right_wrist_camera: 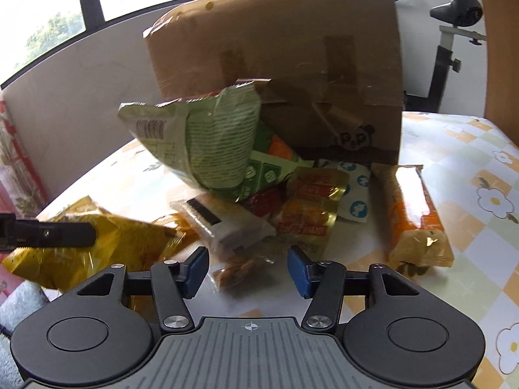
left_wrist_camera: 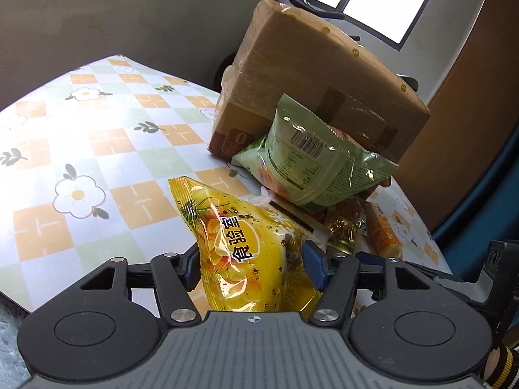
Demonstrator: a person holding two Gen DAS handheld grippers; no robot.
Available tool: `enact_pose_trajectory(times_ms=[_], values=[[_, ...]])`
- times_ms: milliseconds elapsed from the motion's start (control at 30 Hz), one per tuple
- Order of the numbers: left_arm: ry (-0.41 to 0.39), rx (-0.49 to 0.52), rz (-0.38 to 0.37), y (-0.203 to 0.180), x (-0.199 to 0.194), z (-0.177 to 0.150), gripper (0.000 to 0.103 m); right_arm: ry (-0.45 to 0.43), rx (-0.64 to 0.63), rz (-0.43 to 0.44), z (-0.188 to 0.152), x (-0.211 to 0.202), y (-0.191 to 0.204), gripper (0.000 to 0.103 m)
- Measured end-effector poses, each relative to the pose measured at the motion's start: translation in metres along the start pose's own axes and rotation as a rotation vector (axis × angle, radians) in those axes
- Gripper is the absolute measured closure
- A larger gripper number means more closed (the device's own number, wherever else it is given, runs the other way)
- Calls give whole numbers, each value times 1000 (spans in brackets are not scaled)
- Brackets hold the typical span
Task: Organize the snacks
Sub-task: 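Grasp the yellow chip bag with the left tool while the right tool grasps a small clear candy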
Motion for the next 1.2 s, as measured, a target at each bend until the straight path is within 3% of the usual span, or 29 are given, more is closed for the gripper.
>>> enact_pose_trajectory(times_ms=[333,567,700,933,1200], values=[[-16,17,48,9,-1,1,38,68,-37,-70,-1,24,-3,55],[-26,10,75,13,-4,2,38,56,-14,-118,-6,9,-18,55],[-35,12,86,13,-6,3,38,39,22,-146,-8,-3,-32,62],[-49,15,111,15,-8,4,38,21,48,-144,-11,-11,-40,71],[-58,20,130,21,-7,5,38,22,21,-132,-11,-7,-33,71]])
Point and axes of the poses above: each gripper's, at about its wrist camera, not at the fingertips, and x roughly the way its jaws point, y to its left, z to its top, the point moved 6 cm from there along x, roughly the way its jaws point, and after that the axes turned 7 degrees about z, right-handed, at the moved point
